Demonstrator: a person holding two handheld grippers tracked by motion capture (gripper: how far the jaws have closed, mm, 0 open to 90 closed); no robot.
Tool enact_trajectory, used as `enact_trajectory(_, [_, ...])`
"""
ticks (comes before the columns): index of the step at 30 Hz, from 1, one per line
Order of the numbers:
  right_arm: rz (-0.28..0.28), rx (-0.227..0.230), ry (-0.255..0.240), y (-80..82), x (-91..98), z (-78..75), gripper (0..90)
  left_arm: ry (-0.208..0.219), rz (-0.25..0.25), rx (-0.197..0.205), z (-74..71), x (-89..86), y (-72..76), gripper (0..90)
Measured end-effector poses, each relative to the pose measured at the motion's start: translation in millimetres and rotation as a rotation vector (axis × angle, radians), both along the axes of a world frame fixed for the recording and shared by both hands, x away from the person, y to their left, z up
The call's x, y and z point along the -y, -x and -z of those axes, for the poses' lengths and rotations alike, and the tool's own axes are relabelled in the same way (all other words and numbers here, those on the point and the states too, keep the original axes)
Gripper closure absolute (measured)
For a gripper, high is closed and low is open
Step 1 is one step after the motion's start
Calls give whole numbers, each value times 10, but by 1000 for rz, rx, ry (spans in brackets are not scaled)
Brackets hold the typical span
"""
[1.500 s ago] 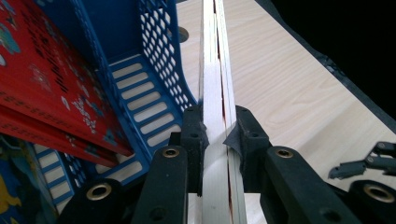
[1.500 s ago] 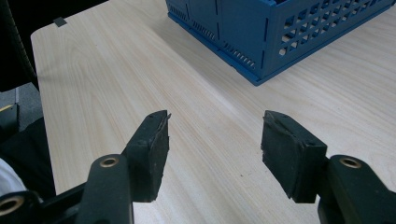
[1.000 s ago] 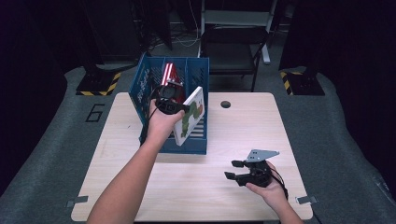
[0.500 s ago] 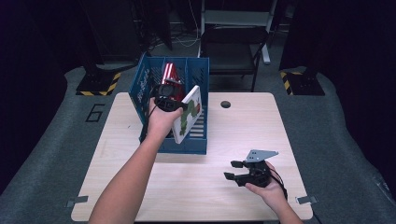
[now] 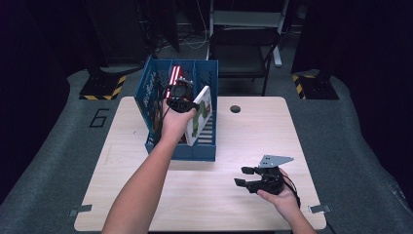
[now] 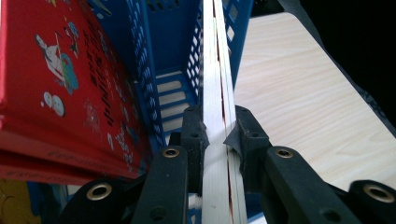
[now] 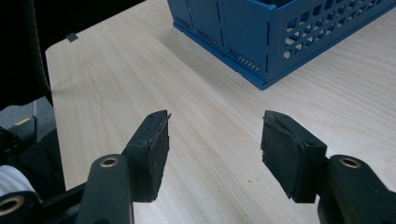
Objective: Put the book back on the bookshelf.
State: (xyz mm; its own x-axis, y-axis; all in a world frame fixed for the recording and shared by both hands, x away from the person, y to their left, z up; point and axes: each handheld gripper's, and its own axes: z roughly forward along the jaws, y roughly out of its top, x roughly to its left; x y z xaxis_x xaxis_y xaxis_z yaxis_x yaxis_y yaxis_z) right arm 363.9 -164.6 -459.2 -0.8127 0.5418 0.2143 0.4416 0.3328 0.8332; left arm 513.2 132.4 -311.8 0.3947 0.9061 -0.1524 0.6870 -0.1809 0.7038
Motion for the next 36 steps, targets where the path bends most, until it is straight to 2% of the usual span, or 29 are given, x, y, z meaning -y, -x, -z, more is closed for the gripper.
enact_trajectory(13, [-9, -1, 0, -10, -1, 14, 416, -9, -53, -7, 131, 89, -178, 769])
enact_trajectory(18, [-17, -4, 1, -16, -14, 34, 419, 13, -53, -13, 187, 139, -231, 769])
enact_trajectory(22, [-17, -12, 6, -4, -17, 42, 420, -13, -58, -4, 268, 239, -247, 769])
enact_trajectory(26, [-16, -7, -6, -14, -5, 45, 422, -17, -62, -20, 337, 247, -264, 769])
enact_trajectory(29, [-16, -19, -3, -11, -8, 54, 425, -29, -68, -9, 382, 253, -265, 769])
enact_trajectory(33, [-21, -11, 9, -15, -17, 60, 429, -37, -73, -17, 433, 255, -265, 768])
enact_trajectory(36, [-20, -1, -7, -15, -21, 61, 431, -43, -74, -18, 464, 272, -274, 769])
